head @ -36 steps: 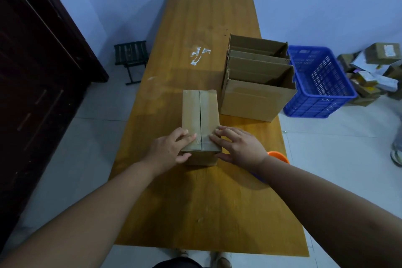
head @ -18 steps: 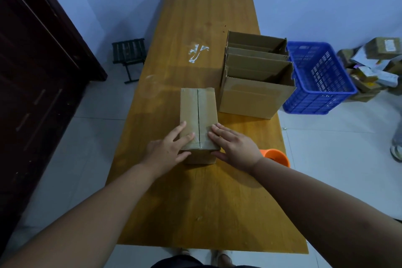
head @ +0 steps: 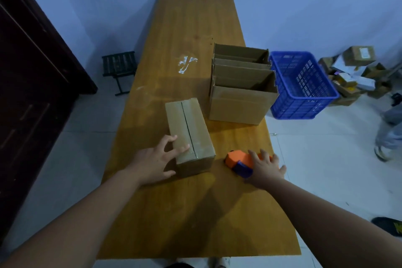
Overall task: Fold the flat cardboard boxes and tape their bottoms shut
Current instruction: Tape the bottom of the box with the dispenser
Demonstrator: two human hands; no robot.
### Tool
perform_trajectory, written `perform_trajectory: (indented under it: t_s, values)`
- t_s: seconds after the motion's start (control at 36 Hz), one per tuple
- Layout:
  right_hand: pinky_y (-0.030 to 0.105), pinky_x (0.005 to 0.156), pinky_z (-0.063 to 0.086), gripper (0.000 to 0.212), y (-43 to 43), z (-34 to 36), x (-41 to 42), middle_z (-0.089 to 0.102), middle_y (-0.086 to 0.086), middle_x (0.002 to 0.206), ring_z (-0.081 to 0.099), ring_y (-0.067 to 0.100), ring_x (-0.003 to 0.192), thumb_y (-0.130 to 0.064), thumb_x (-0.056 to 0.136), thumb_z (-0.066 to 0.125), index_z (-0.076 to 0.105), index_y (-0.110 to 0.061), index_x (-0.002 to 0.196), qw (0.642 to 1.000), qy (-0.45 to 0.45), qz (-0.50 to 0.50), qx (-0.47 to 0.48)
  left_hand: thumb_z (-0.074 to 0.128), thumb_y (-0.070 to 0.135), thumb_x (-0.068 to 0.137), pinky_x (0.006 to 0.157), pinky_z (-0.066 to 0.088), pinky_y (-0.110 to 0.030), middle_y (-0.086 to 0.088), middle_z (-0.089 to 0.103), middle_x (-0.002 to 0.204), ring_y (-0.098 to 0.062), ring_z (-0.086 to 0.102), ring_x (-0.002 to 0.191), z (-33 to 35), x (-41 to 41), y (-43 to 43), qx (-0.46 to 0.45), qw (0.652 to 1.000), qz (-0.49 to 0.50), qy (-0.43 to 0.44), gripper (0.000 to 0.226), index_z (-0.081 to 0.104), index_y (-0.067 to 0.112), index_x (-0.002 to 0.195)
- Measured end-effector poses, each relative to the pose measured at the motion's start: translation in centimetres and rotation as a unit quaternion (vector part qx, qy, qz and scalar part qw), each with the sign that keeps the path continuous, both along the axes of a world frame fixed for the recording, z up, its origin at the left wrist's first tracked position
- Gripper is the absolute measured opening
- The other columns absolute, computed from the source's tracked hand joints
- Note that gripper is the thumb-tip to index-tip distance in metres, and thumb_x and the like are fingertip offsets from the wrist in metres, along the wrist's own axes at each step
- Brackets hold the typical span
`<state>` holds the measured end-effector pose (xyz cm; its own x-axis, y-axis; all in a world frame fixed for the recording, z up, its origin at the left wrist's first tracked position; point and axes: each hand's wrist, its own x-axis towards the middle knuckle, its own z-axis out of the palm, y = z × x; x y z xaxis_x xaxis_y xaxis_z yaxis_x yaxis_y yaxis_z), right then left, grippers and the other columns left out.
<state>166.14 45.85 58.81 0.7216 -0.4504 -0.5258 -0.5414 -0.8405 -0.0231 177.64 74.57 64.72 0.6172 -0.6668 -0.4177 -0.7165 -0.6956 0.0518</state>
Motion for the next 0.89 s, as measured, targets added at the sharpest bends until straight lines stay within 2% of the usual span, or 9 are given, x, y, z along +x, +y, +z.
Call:
perform_trajectory:
  t_s: [0.06, 0.11, 0.31, 0.39, 0.5, 0.58, 0.67, 0.75, 0.89]
  values:
    - [0.06, 0.109, 0.026, 0.09, -0.4, -0.3, -0.1, 0.01, 0.005, 0.157, 0.008, 0.038, 0.143, -0.05, 0.079, 0.068, 0.011, -0.036, 0.147, 1.0, -0.014, 0.012, 0.009, 0.045, 0.036, 0.097, 0.06, 0.04, -0.018, -0.006, -0.005, 0.151, -0.01, 0.043, 0.09, 0.1, 0.2, 0.0, 0.015, 1.0, -0.016, -0.016, 0.075, -0.012, 0.05, 0.144]
    - [0.058, 0.108, 0.03, 0.086, -0.5, -0.5, 0.0, 0.02, 0.006, 0.153, 0.014, 0.035, 0.142, -0.05, 0.08, 0.067, 0.013, -0.034, 0.146, 0.999, -0.041, 0.028, -0.008, 0.038, 0.032, 0.1, 0.053, 0.034, -0.018, -0.007, 0.006, 0.15, -0.009, 0.041, 0.084, 0.6, 0.2, -0.4, 0.025, 0.998, -0.024, -0.045, 0.066, -0.007, 0.046, 0.146]
    - [0.053, 0.105, 0.033, 0.12, -0.7, -0.6, 0.7, 0.005, 0.006, 0.158, 0.014, 0.035, 0.142, -0.06, 0.068, 0.074, -0.012, -0.036, 0.149, 0.999, -0.038, -0.02, -0.009, 0.035, 0.042, 0.1, 0.063, 0.039, -0.022, -0.006, 0.026, 0.14, -0.016, 0.054, 0.103, 0.9, -0.6, -1.8, 0.01, 0.993, -0.05, -0.11, 0.055, 0.012, 0.037, 0.149]
    - [0.052, 0.102, 0.037, 0.116, -1.0, -0.6, 1.0, 0.012, 0.01, 0.152, 0.021, 0.037, 0.137, -0.055, 0.064, 0.078, 0.001, -0.037, 0.149, 0.997, 0.001, -0.071, 0.019, 0.038, 0.048, 0.097, 0.062, 0.036, -0.022, -0.005, 0.033, 0.135, -0.016, 0.054, 0.1, 0.8, -1.5, -2.5, -0.005, 0.993, -0.037, -0.112, 0.056, 0.024, 0.03, 0.148]
    - [0.05, 0.095, 0.045, 0.091, -1.1, -0.9, 1.2, 0.022, 0.01, 0.139, 0.026, 0.036, 0.129, -0.046, 0.065, 0.077, 0.023, -0.038, 0.137, 0.996, 0.016, -0.075, 0.052, 0.05, 0.059, 0.084, 0.058, 0.053, -0.03, -0.011, 0.033, 0.144, -0.023, 0.063, 0.083, 0.5, -2.8, -3.5, -0.052, 0.995, -0.004, -0.08, 0.052, 0.051, 0.026, 0.125]
    - [0.048, 0.094, 0.045, 0.083, -1.3, -1.2, 0.8, 0.023, 0.009, 0.135, 0.026, 0.035, 0.127, -0.046, 0.067, 0.074, 0.026, -0.039, 0.134, 0.996, -0.01, -0.062, 0.055, 0.038, 0.06, 0.091, 0.062, 0.05, -0.029, -0.012, 0.01, 0.157, -0.021, 0.063, 0.086, 0.4, -3.9, -5.2, -0.013, 0.997, 0.009, -0.078, 0.046, 0.038, 0.028, 0.123]
    - [0.048, 0.095, 0.045, 0.077, -1.3, -1.2, 0.3, 0.023, 0.009, 0.137, 0.026, 0.034, 0.127, -0.049, 0.071, 0.07, 0.026, -0.039, 0.134, 0.996, -0.044, -0.058, 0.047, 0.033, 0.06, 0.093, 0.065, 0.052, -0.032, -0.016, 0.01, 0.156, -0.024, 0.063, 0.09, 0.8, -4.9, -7.3, 0.007, 0.995, 0.041, -0.096, 0.046, 0.03, 0.028, 0.127]
    - [0.049, 0.095, 0.045, 0.075, -1.3, -0.8, 0.4, 0.023, 0.008, 0.139, 0.027, 0.034, 0.127, -0.05, 0.071, 0.07, 0.027, -0.04, 0.133, 0.99, -0.088, -0.087, 0.063, 0.036, 0.059, 0.093, 0.081, 0.052, -0.041, -0.012, 0.004, 0.158, -0.029, 0.058, 0.107, 0.9, -5.0, -8.7, -0.001, 0.995, 0.075, -0.06, 0.051, 0.026, 0.031, 0.134]
    - [0.047, 0.094, 0.046, 0.088, -1.4, 0.7, 1.8, 0.027, 0.008, 0.14, 0.029, 0.034, 0.129, -0.05, 0.069, 0.077, 0.026, -0.037, 0.139, 0.955, -0.17, -0.178, 0.165, 0.037, 0.047, 0.098, 0.085, 0.048, -0.035, 0.004, 0.005, 0.154, -0.022, 0.047, 0.118, 2.5, -2.2, -7.8, -0.043, 0.998, 0.007, 0.033, 0.047, 0.025, 0.048, 0.143]
